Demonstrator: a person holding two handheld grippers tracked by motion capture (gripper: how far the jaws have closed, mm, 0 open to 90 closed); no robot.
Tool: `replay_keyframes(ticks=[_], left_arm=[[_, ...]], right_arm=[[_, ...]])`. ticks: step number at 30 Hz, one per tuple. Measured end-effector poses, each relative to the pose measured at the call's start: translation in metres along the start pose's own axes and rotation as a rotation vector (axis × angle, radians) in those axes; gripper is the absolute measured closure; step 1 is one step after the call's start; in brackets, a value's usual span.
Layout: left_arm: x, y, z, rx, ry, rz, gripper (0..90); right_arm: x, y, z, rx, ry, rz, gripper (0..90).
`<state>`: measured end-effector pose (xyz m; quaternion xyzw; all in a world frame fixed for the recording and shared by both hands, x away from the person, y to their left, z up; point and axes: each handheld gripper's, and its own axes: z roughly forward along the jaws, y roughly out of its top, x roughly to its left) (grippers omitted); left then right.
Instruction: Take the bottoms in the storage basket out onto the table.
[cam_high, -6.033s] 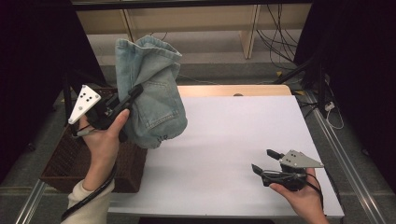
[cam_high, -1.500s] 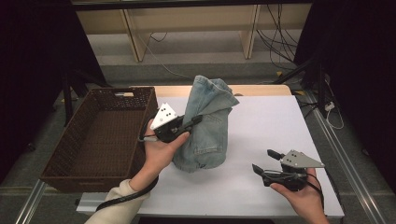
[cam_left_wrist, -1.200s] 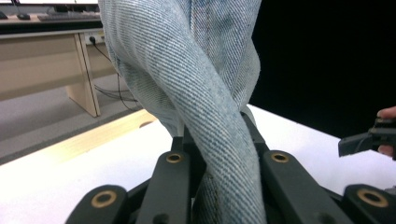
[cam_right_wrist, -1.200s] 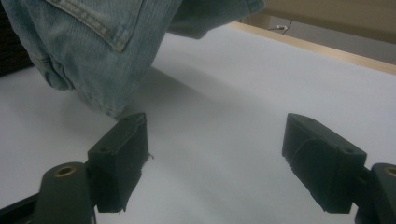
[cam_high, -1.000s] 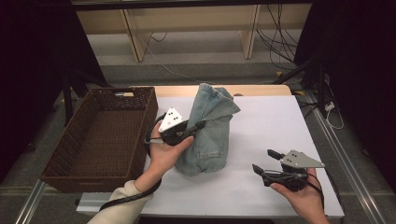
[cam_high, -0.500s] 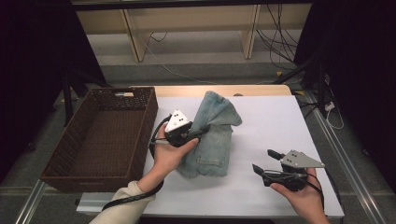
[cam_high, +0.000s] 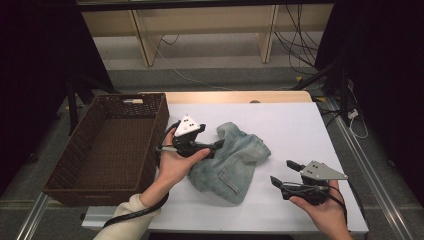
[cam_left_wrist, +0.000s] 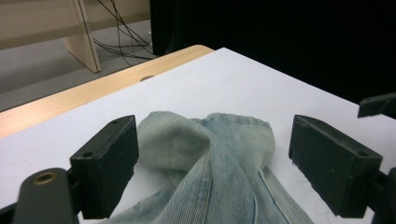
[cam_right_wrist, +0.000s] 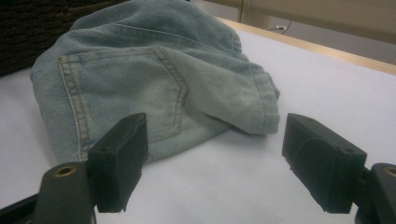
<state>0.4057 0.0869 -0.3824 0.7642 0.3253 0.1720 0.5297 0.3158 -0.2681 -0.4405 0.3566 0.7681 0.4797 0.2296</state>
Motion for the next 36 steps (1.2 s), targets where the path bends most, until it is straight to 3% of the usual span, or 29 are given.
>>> replay_keyframes(ticks=[5, 16, 25, 36], left_arm=[[0.004, 0.001, -0.016, 0.008, 0.004, 0.028, 15.5], [0.009, 0.006, -0.046, 0.043, -0.004, 0.054, 1.5], [0.021, -0.002, -0.071, 0.027, 0.01, 0.03, 0.3], [0.036, -0.013, -0.095, 0.015, 0.062, 0.02, 0.9]], right_arm=[[0.0, 0.0, 0.0, 0.001, 0.001, 0.001, 23.5], [0.0, 0.0, 0.0, 0.001, -0.001, 0.003, 23.5], [0.0, -0.001, 0.001, 0.0, 0.0, 0.005, 23.6], [0.0, 0.0, 0.001, 0.0, -0.002, 0.004, 23.5]])
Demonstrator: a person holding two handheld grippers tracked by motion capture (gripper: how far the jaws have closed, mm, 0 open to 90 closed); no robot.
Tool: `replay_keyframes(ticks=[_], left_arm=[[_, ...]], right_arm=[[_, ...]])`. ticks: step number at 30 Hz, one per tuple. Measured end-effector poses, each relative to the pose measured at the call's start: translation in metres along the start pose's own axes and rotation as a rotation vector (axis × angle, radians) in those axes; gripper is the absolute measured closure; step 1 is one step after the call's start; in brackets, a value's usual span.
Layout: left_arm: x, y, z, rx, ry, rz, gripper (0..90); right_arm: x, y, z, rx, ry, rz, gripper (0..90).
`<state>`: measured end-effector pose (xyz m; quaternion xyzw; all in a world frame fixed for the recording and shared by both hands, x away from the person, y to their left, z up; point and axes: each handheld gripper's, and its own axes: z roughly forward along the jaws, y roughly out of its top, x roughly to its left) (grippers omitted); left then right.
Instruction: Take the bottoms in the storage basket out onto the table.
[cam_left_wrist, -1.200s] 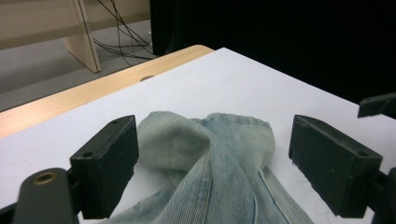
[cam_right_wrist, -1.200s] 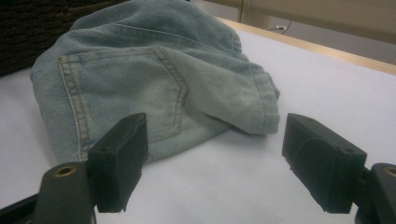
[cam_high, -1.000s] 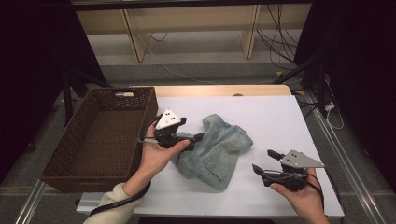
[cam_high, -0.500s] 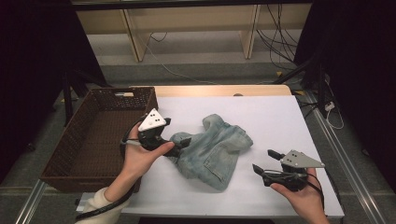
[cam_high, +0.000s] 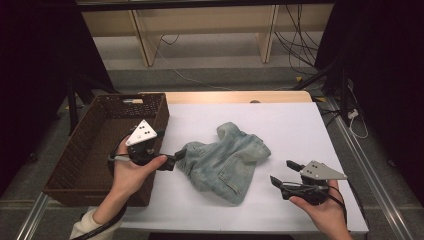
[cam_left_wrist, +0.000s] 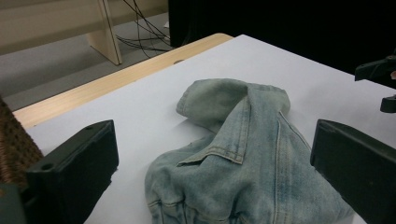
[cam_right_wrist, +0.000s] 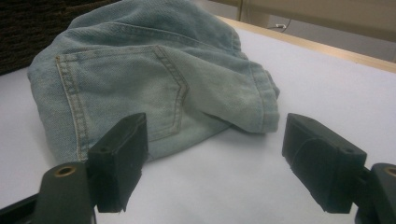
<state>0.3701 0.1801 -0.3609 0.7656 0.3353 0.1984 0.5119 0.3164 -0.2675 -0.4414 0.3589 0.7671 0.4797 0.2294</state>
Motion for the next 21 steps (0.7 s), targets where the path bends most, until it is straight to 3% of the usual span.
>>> replay_keyframes(ticks=[21], left_arm=[[0.019, -0.001, -0.027, -0.024, 0.05, -0.029, 0.9]], right_arm=[[0.0, 0.0, -0.001, 0.0, -0.003, -0.001, 23.5]])
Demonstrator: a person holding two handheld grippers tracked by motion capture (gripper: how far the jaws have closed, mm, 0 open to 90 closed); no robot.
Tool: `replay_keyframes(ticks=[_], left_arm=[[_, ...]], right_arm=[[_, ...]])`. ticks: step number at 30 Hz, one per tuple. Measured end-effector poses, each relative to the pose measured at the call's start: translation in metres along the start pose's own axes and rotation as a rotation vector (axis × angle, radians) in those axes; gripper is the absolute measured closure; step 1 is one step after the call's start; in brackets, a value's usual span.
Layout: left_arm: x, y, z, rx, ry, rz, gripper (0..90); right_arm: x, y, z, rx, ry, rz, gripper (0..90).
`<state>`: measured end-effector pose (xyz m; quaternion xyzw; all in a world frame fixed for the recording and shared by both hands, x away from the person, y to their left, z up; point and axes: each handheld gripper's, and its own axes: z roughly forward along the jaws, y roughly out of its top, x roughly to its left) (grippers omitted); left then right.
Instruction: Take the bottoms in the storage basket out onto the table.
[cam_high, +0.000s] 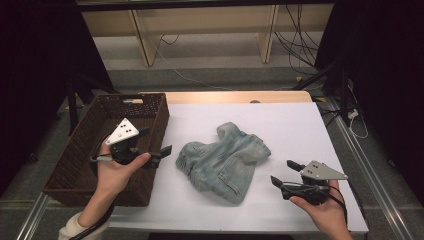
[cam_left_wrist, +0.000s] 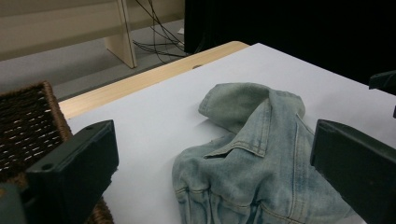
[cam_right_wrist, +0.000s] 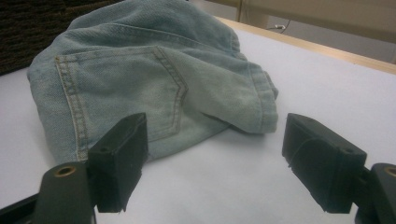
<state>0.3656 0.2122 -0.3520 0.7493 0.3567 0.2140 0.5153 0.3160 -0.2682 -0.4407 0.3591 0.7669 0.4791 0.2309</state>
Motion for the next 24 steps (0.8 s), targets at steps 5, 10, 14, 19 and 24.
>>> replay_keyframes(ticks=[5, 10, 14, 19, 24], left_arm=[[0.007, -0.003, -0.005, 0.001, 0.019, -0.011, 0.9], [0.013, -0.008, -0.008, 0.008, 0.033, -0.024, 0.9], [0.017, -0.01, -0.011, 0.005, 0.042, -0.03, 0.9], [0.018, -0.011, -0.012, 0.004, 0.047, -0.031, 0.9], [0.018, -0.012, -0.011, 0.008, 0.048, -0.032, 0.9]], right_arm=[[0.0, 0.0, 0.0, 0.0, -0.001, 0.0, 23.5], [0.0, 0.0, 0.0, 0.002, 0.001, 0.0, 23.6], [0.0, 0.0, 0.0, 0.003, -0.001, -0.001, 23.5], [0.0, 0.0, 0.0, 0.004, -0.001, -0.001, 23.5], [0.0, 0.0, 0.0, 0.001, 0.0, 0.0, 23.5]])
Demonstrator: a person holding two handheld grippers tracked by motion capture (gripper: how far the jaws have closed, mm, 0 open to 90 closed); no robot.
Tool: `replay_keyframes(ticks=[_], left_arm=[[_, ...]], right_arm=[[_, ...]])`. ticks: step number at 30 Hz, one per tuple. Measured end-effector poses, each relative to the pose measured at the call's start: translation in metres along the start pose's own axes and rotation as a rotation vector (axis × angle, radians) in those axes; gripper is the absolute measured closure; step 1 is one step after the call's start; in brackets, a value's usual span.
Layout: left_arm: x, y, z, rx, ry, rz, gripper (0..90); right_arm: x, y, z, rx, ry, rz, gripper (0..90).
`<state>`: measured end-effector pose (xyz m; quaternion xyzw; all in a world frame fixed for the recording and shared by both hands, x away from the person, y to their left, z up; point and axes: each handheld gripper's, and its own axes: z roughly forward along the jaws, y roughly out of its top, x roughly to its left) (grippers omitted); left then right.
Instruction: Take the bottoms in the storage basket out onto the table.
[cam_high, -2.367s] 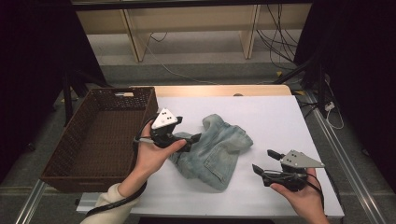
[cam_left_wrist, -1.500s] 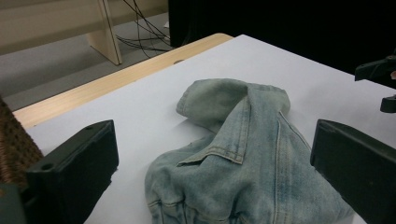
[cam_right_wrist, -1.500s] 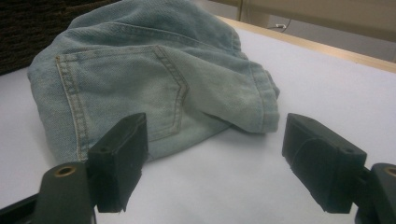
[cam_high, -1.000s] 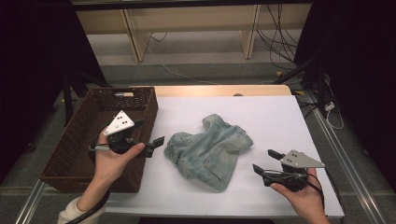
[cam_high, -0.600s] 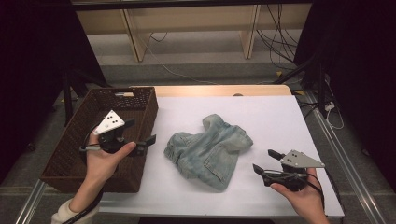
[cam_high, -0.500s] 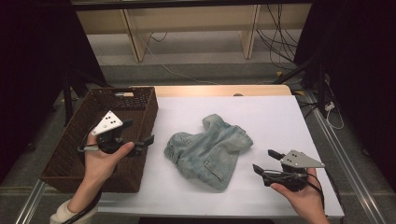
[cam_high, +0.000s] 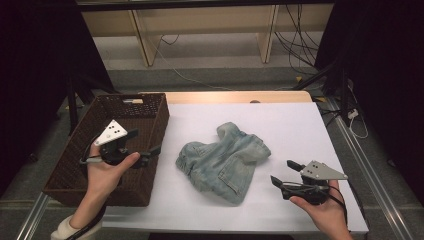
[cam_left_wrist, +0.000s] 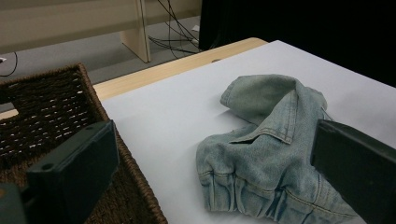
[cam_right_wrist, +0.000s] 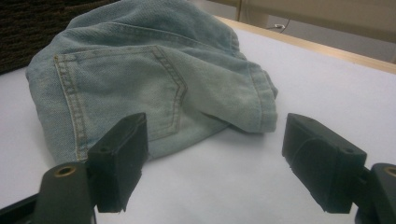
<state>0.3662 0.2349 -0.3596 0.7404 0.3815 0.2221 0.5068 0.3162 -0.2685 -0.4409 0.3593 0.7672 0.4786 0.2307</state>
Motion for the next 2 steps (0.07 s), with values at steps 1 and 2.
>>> replay_keyframes(ticks=[1, 2], left_arm=[[0.0, 0.0001, 0.0002, 0.0, 0.0, 0.0, 0.9], [0.0, 0.0002, 0.0002, -0.001, 0.0, 0.0, 0.9]], right_arm=[[-0.0001, -0.0001, 0.0002, -0.003, 0.0, 0.001, 23.5], [-0.0003, -0.0002, 0.0003, -0.003, -0.001, 0.001, 23.5]])
